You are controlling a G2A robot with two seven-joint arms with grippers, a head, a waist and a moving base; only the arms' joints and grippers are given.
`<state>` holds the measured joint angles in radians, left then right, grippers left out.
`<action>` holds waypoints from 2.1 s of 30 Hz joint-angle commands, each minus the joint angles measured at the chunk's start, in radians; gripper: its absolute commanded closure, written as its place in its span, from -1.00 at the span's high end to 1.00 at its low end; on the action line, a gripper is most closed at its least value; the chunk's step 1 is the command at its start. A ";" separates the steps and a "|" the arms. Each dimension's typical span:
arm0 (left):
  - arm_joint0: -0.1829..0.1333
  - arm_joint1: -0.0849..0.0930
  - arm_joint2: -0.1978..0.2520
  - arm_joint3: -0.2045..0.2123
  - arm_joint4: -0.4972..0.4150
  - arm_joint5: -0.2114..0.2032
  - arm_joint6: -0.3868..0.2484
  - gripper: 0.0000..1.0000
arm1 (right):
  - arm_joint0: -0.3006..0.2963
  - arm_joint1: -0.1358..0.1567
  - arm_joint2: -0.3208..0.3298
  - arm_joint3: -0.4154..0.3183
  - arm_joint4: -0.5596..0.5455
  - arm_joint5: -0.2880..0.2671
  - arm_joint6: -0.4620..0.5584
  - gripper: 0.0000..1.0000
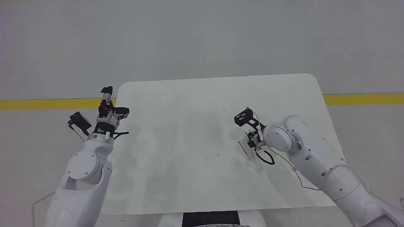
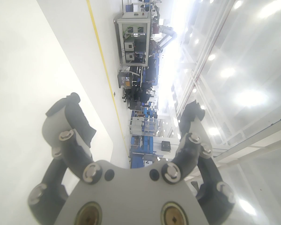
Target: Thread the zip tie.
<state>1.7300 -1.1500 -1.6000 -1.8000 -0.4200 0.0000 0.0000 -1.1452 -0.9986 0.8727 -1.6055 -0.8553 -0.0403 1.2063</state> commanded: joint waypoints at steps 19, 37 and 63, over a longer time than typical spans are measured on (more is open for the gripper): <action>0.000 0.000 0.000 0.000 0.000 0.000 0.000 1.00 | 0.007 -0.012 -0.002 0.023 -0.003 -0.007 0.005 -0.68; 0.000 0.000 0.000 0.000 0.000 0.000 0.000 1.00 | 0.010 -0.020 0.007 0.026 0.000 -0.008 0.016 -1.00; 0.000 0.000 0.000 0.000 0.000 0.000 0.000 1.00 | -0.231 0.067 0.382 -0.144 0.481 -0.300 -0.065 -1.00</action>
<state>1.7300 -1.1500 -1.6000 -1.8000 -0.4200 0.0000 0.0000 -1.3749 -0.9354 1.2507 -1.7469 -0.4003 -0.3418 1.1378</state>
